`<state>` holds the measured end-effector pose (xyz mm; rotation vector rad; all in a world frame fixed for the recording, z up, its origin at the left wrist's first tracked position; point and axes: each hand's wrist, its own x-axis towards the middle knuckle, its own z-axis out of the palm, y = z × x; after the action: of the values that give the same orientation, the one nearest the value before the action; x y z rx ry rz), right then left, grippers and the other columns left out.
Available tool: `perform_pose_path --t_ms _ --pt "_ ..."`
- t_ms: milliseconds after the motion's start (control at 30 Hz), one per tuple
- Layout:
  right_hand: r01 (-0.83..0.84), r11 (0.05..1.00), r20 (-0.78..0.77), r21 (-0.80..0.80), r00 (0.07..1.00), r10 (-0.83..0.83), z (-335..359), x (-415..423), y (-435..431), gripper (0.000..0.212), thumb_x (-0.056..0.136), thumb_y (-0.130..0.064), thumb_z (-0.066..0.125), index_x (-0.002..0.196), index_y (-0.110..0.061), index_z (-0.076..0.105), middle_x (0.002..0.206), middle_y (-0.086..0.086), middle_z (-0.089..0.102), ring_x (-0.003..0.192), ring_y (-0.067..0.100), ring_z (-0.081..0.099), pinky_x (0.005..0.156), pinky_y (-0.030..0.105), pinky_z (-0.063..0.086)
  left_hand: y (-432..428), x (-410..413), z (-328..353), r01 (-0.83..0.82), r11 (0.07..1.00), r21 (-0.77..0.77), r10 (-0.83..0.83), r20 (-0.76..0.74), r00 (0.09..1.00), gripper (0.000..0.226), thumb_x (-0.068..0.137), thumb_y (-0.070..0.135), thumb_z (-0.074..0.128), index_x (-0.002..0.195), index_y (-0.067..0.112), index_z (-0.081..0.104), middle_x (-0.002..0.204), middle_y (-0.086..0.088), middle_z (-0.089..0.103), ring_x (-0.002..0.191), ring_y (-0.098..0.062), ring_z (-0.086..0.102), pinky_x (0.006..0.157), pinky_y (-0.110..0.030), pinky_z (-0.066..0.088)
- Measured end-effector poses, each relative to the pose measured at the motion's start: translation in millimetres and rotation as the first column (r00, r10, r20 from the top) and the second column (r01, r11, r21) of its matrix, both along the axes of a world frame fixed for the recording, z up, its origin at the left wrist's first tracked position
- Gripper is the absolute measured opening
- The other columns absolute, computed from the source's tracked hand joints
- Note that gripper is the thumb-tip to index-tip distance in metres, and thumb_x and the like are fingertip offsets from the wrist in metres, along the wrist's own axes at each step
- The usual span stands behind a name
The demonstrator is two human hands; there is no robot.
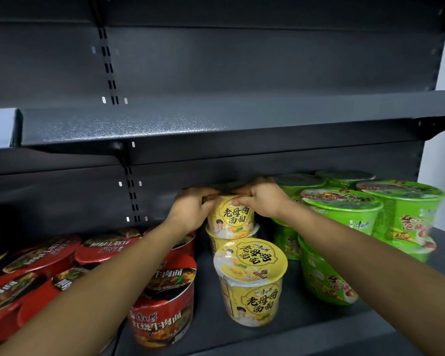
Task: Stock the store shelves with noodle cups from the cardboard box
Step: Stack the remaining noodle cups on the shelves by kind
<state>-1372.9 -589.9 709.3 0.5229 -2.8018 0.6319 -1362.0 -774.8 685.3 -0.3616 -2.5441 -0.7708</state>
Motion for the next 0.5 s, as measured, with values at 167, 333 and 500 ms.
perform_pose_path --t_ms 167,333,500 --pt "-0.056 0.996 -0.047 0.069 0.997 0.059 2 -8 -5 0.041 0.091 -0.041 0.058 0.128 -0.023 0.06 0.129 0.003 0.06 0.118 0.022 0.053 0.09 0.019 0.038 1 -8 1 -0.032 0.998 -0.053 0.03 -0.031 0.999 0.031 0.095 0.027 0.055 0.123 0.016 0.063 0.123 -0.004 0.064 0.112 -0.021 0.058 0.086 -0.019 0.04" --pt "-0.065 0.995 -0.057 0.079 0.996 0.07 2 -21 -6 0.041 0.087 -0.04 0.064 0.125 -0.026 0.062 0.128 -0.001 0.062 0.117 0.02 0.056 0.1 0.024 0.041 -2 -15 -4 -0.016 0.999 -0.041 0.015 -0.041 0.999 0.031 0.094 0.026 0.057 0.122 0.015 0.064 0.125 -0.004 0.063 0.113 -0.021 0.058 0.091 -0.02 0.041" --pt "-0.078 0.995 -0.044 0.063 0.996 0.081 2 -28 -3 0.042 0.083 -0.038 0.069 0.123 -0.026 0.064 0.125 -0.003 0.063 0.114 0.016 0.058 0.096 0.019 0.04 -3 -19 -6 0.009 0.999 -0.048 -0.012 -0.067 0.998 0.029 0.092 0.025 0.059 0.119 0.014 0.066 0.12 -0.004 0.066 0.111 -0.021 0.061 0.095 -0.027 0.046"
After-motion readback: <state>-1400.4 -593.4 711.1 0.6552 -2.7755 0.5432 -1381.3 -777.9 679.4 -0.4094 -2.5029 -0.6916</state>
